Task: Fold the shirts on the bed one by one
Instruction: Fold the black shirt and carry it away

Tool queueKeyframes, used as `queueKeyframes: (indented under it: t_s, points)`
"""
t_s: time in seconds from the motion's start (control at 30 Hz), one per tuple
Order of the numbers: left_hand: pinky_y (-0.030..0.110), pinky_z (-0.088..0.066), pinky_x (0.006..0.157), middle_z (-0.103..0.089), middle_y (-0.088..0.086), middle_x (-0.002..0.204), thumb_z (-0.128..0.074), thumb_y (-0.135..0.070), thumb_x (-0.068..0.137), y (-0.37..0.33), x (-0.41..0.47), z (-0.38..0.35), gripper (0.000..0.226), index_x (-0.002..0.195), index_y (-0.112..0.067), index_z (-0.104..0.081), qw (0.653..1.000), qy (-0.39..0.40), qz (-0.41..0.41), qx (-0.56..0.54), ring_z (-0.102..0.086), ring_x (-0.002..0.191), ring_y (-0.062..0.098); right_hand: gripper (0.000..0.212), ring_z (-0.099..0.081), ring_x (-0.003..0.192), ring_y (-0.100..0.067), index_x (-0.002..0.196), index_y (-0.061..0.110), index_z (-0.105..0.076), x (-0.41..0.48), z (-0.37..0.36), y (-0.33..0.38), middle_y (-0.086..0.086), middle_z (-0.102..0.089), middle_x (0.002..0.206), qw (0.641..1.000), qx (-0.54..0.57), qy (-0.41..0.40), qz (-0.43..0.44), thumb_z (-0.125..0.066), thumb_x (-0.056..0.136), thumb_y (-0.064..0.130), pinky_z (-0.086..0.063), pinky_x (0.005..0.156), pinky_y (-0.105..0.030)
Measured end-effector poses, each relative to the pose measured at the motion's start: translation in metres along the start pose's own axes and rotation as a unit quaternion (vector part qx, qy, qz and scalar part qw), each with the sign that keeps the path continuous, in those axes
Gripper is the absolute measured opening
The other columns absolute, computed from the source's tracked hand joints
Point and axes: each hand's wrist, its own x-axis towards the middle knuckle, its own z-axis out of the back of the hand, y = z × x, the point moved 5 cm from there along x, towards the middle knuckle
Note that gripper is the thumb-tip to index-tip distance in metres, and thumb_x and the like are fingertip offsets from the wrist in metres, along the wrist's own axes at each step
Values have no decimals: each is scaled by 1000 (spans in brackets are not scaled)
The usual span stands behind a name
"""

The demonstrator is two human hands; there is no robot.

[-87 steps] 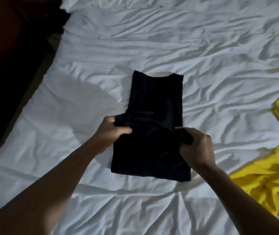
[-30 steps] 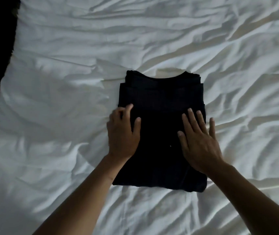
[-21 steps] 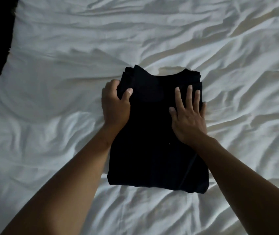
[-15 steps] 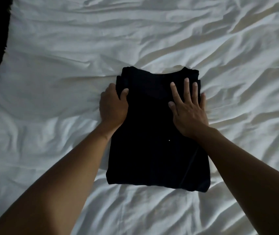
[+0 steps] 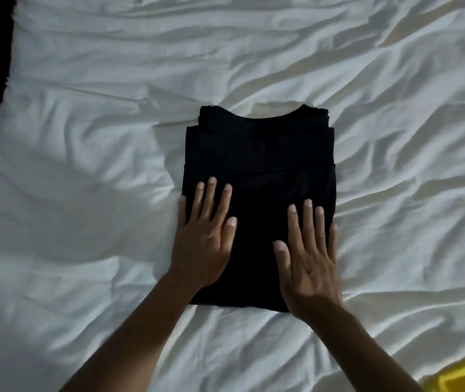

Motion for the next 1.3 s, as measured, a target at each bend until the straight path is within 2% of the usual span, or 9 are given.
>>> queueKeyframes:
  t_s: [0.13, 0.3, 0.4, 0.5, 0.6, 0.73, 0.93, 1.07, 1.3]
  points:
    - [65, -18, 122, -23, 10, 172, -25, -43, 108, -7, 1, 11, 60, 163, -20, -32, 997, -6, 15, 82, -16, 159, 33, 71, 3, 160, -23, 165, 12, -2, -19, 2, -28, -12, 2, 173, 993, 69, -23, -90, -13, 109, 55, -12, 129, -47]
    - [47, -50, 78, -64, 9, 108, -53, -30, 98, -79, 16, 54, 28, 113, -12, -69, 991, -129, -1, 24, -61, 99, 32, 73, -55, 113, -28, 145, 13, -39, -47, 1, -39, -5, -52, 126, 943, 244, -70, -217, -40, 99, 70, -52, 92, -48]
    - [42, -49, 80, -62, 10, 116, -45, -47, 105, -134, 33, 51, 44, 116, -11, -67, 997, 10, 73, -6, -62, 104, 31, 67, -61, 90, -24, 112, 16, -50, -53, 2, -44, 1, -61, 96, 918, 294, -6, -266, -45, 84, 76, -50, 73, -39]
    - [50, -54, 89, -61, 22, 125, -39, -71, 98, -163, 55, 27, 75, 123, -6, -66, 982, 127, 132, 52, -62, 109, 42, 57, -66, 84, -22, 102, 18, -55, -49, 6, -51, 0, -67, 88, 909, 294, 53, -290, -57, 88, 73, -57, 76, -46]
    - [72, -52, 87, -58, 30, 131, -46, -81, 87, -174, 72, 5, 86, 131, -9, -64, 962, 193, 184, 57, -59, 113, 56, 51, -66, 92, -22, 108, 20, -57, -45, 4, -51, 2, -68, 96, 907, 298, 76, -289, -60, 91, 68, -57, 85, -47]
    - [86, -40, 87, -46, 36, 143, -63, -60, 87, -180, 77, -4, 76, 144, -11, -53, 948, 238, 205, 60, -46, 126, 64, 33, -68, 91, -17, 106, 22, -56, -47, 6, -41, 2, -69, 96, 872, 415, 32, -258, -71, 92, 48, -60, 82, -49]
    - [44, -58, 83, -63, 12, 109, -57, -17, 90, -165, 76, 32, 9, 95, -11, -55, 973, 192, 116, -44, -65, 105, 39, 19, -67, 74, -10, 94, 19, -59, -47, 33, -14, 2, -68, 81, 880, 420, -46, -217, -76, 91, 27, -57, 65, -32]
    - [33, -51, 82, -58, 9, 113, -57, -17, 95, -121, 75, 79, 23, 115, -8, -50, 939, 207, 161, -224, -60, 106, 29, 16, -67, 69, -9, 89, 19, -64, -44, 66, 37, 5, -69, 74, 871, 441, -105, -189, -80, 88, 22, -54, 59, -25]
    - [38, -50, 75, -68, 12, 83, -67, -17, 55, 8, 54, 187, 38, 90, -2, -67, 876, 165, 171, -421, -68, 82, 32, 19, -65, 72, -11, 90, 21, -68, -30, 82, 198, 8, -66, 79, 910, 390, -127, -61, -82, 77, 21, -52, 60, -22]
